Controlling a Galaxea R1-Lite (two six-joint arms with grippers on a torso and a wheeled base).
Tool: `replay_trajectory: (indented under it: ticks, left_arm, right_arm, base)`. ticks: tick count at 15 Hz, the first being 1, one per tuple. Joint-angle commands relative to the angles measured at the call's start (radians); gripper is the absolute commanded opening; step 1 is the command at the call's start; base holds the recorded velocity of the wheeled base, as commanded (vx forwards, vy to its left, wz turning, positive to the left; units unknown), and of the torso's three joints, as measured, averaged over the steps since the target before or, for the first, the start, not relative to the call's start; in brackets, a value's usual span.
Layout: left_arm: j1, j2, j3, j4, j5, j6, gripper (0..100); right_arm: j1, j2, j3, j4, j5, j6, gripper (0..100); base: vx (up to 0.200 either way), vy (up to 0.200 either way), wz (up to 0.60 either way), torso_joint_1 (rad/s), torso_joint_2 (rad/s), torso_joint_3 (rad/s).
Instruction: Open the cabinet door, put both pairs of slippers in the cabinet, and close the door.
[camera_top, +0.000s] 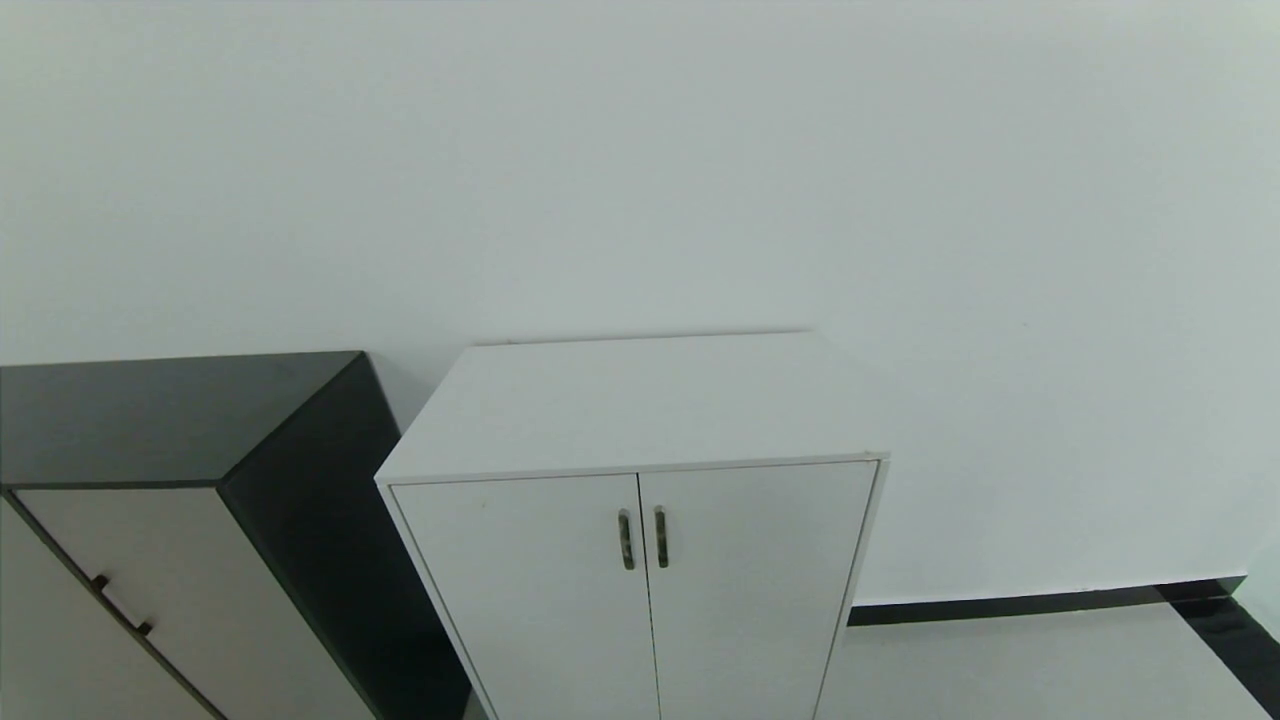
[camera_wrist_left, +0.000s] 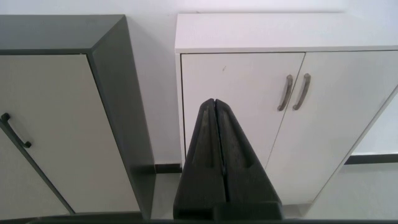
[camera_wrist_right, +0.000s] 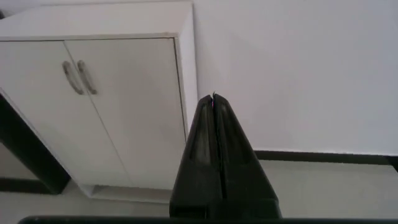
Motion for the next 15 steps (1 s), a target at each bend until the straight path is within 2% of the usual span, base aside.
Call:
replay_trajectory:
  ticks: [1, 2, 3, 4, 5, 6, 7, 15]
  left_arm:
    - [0.001, 0.001, 0.0, 0.0, 0.001, 0.0, 0]
    - [0.001, 0.001, 0.0, 0.0, 0.001, 0.0, 0]
    - [0.001, 0.001, 0.0, 0.0, 0.001, 0.0, 0]
    - [0.001, 0.001, 0.0, 0.0, 0.001, 0.0, 0]
    - [0.001, 0.001, 0.0, 0.0, 0.001, 0.0, 0]
    - [0.001, 0.001, 0.0, 0.0, 0.001, 0.0, 0]
    - [0.001, 0.001, 0.0, 0.0, -0.001, 0.0, 0]
    - [0.001, 0.001, 0.0, 0.0, -0.006, 0.004, 0]
  right_arm:
    - [0.001, -0.009, 0.003, -0.001, -0.025, 0.001, 0]
    - [-0.001, -0.008, 0.003, -0.002, -0.067, -0.001, 0]
    - [-0.002, -0.009, 0.001, -0.005, -0.205, -0.004, 0]
    - [-0.002, -0.009, 0.009, -0.027, -0.298, -0.01, 0]
    - [-0.002, -0.009, 0.018, -0.048, -0.275, -0.011, 0]
    - [-0.002, -0.009, 0.055, -0.067, -0.12, -0.02, 0]
    - [-0.002, -0.008, 0.054, -0.065, -0.096, -0.022, 0]
    - [-0.002, -0.009, 0.055, -0.067, -0.096, 0.006, 0]
  base:
    - [0.0, 0.0, 0.0, 0.0, 0.0, 0.0]
    - [0.0, 0.0, 0.0, 0.0, 0.0, 0.0]
    - [0.0, 0.0, 0.0, 0.0, 0.0, 0.0]
    - [0.0, 0.0, 0.0, 0.0, 0.0, 0.0]
    - [0.0, 0.0, 0.0, 0.0, 0.0, 0.0]
    - [0.0, 0.0, 0.0, 0.0, 0.0, 0.0]
    - [0.0, 0.0, 0.0, 0.0, 0.0, 0.0]
    - [0.0, 0.0, 0.0, 0.0, 0.0, 0.0]
